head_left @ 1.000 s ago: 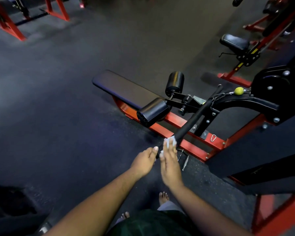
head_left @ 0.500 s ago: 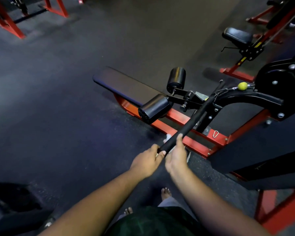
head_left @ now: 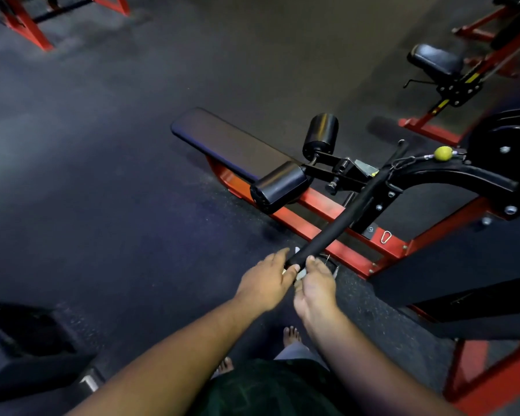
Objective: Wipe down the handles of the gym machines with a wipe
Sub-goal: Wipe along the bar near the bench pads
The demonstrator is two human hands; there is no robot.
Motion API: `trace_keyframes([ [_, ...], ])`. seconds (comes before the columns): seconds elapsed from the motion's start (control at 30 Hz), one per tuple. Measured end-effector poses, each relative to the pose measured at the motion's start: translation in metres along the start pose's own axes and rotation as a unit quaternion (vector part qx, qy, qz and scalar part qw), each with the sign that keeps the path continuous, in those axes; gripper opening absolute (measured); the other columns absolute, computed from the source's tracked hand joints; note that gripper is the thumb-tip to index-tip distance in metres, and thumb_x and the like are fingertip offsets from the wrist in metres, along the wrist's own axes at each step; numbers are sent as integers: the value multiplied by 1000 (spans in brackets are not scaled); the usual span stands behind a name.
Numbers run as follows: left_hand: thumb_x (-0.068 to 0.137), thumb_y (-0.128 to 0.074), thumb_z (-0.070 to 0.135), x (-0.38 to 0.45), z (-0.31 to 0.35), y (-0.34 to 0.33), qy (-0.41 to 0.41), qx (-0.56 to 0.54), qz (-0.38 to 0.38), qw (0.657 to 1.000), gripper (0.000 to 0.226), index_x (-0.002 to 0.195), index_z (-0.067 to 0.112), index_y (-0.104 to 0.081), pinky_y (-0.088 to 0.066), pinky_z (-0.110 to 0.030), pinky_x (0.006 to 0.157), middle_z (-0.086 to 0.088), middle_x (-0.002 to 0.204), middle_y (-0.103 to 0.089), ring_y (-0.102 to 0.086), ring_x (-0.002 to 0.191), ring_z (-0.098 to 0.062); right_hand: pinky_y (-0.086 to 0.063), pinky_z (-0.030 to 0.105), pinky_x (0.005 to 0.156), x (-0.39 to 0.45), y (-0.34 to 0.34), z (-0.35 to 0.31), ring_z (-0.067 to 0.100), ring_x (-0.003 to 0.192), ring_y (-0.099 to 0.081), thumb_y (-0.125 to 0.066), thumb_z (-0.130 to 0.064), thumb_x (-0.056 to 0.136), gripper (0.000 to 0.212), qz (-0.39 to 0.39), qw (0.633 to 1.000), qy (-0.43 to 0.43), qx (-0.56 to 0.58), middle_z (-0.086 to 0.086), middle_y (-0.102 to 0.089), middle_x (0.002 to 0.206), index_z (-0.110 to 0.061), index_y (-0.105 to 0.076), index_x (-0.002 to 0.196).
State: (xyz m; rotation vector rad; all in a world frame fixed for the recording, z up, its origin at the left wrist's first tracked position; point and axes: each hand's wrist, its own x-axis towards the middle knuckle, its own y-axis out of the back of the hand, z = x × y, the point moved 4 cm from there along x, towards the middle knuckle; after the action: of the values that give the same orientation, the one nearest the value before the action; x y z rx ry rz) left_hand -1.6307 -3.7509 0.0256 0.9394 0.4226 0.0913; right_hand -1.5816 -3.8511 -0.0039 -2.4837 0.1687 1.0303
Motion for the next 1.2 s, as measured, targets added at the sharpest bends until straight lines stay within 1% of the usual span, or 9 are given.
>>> trace_keyframes([
  [0.13,105,-42,54,3,-2,0,59,-134,10,989,43,137,28,-54,-58,-38,79,0,101,-74,-73,83,-19,-45,38,103,38,-4,-21,24,120,-60,-45,-18,107,34,39,986,127,-103,3,-64,127,-13,-56,139],
  [0.23,102,-44,55,6,-1,2,72,-188,8,980,36,124,31,-60,-60,-40,76,0,84,-73,-71,60,-14,-37,14,109,27,-4,-27,8,135,-48,-44,-13,108,44,17,945,261,-197,-12,-52,144,-11,-43,152],
  [0.3,98,-45,60,8,-2,6,75,-189,11,979,40,120,32,-62,-60,-40,75,1,83,-73,-72,65,-18,-33,6,107,18,9,-37,3,141,-39,-43,-7,108,43,-2,893,365,-264,-3,-43,153,-8,-43,151],
  [0.47,96,-43,65,15,-12,8,74,-154,-10,985,44,116,32,-65,-54,-38,73,3,88,-73,-69,81,-23,-43,23,106,42,27,-87,18,126,-58,-49,-10,106,43,-6,794,460,-398,-4,-53,141,-16,-49,149],
  [0.53,101,-45,56,15,-13,5,79,-186,-13,979,36,102,27,-66,-55,-39,71,5,78,-71,-65,68,-19,-37,22,111,35,8,-82,19,126,-57,-52,-4,103,42,-129,713,491,-484,-5,-56,138,-13,-55,144],
  [0.63,107,-37,50,12,-13,1,109,-303,-6,947,50,87,14,-65,-53,-40,60,3,63,-67,-57,50,-19,-25,45,124,20,-1,-47,13,142,-43,-55,-5,99,37,-274,548,568,-549,4,-60,141,-11,-62,135],
  [0.9,91,-21,82,7,-12,-8,112,-327,4,938,82,87,16,-70,-47,-33,67,2,67,-69,-60,60,-9,-22,40,124,26,11,-70,16,141,-47,-46,-22,104,42,-315,452,583,-596,3,-58,145,-13,-53,145],
  [1.1,92,-19,82,10,-14,-8,111,-307,29,945,82,89,20,-72,-51,-36,69,5,65,-67,-61,64,-10,-22,54,123,11,-5,-44,20,132,-54,-45,-19,101,31,-335,481,563,-583,1,-66,129,-12,-67,121],
  [1.2,95,-15,81,8,-10,-4,110,-269,42,956,79,98,29,-75,-54,-38,81,5,76,-73,-69,81,-12,-31,51,118,4,3,-37,21,135,-52,-46,-17,100,31,-394,376,592,-594,2,-64,134,-14,-66,124],
])
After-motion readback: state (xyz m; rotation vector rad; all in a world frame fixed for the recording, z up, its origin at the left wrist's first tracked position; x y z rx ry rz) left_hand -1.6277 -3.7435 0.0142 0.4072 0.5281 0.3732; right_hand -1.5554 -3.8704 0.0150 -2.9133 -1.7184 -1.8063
